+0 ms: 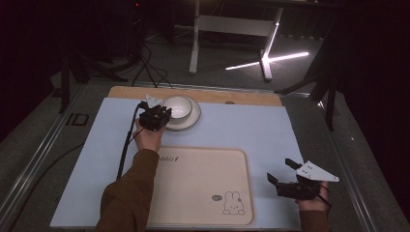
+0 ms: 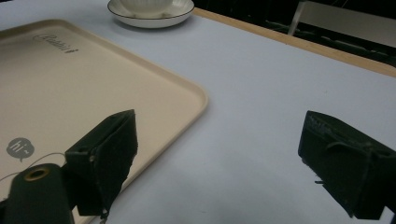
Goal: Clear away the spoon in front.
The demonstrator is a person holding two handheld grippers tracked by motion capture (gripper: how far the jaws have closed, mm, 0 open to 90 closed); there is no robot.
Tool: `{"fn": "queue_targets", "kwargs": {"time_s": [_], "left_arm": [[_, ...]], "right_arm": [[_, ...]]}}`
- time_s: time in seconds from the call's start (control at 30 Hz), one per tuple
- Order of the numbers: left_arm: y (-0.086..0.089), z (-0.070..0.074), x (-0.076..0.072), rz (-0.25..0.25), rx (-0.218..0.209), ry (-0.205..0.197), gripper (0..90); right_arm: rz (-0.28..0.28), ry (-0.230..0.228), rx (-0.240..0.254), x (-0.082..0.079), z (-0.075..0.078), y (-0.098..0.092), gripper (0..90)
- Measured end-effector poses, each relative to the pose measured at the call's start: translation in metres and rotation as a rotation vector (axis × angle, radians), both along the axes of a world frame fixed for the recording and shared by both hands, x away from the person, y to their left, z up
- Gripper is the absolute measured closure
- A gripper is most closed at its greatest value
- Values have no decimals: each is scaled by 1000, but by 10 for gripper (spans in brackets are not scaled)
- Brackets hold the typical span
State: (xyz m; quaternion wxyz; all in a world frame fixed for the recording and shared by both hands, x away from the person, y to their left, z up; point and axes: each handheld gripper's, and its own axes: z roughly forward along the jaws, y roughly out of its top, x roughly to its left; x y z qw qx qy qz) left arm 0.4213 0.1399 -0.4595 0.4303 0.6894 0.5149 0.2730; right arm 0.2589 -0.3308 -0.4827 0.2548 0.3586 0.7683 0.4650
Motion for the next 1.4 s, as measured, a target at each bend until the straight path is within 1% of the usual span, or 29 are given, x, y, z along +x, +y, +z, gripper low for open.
{"fn": "queue_targets", "kwargs": {"time_s": [0.3, 0.53, 0.63, 0.77, 1.07, 1.23, 1.3, 1.4], "left_arm": [[0, 5, -1, 2, -8, -14, 741], [-1, 11, -2, -5, -10, -26, 742], [-2, 16, -3, -9, -13, -32, 742], [-1, 20, -5, -8, -28, -31, 743], [5, 29, -12, -2, -35, -33, 743], [8, 33, -15, 0, -34, -32, 744], [10, 36, -18, 8, -29, -25, 744], [12, 39, -21, 12, -25, -27, 744]], "right_arm": [[0, -1, 0, 0, 0, 0, 116], [0, -1, 0, 0, 0, 0, 116], [-1, -1, 2, 0, 0, 0, 116], [-3, -1, 2, 0, 0, 0, 116], [-4, -2, 3, 0, 0, 0, 116], [-4, -1, 2, 0, 0, 0, 116], [-5, -2, 2, 0, 0, 0, 116], [-5, -2, 2, 0, 0, 0, 116]]}}
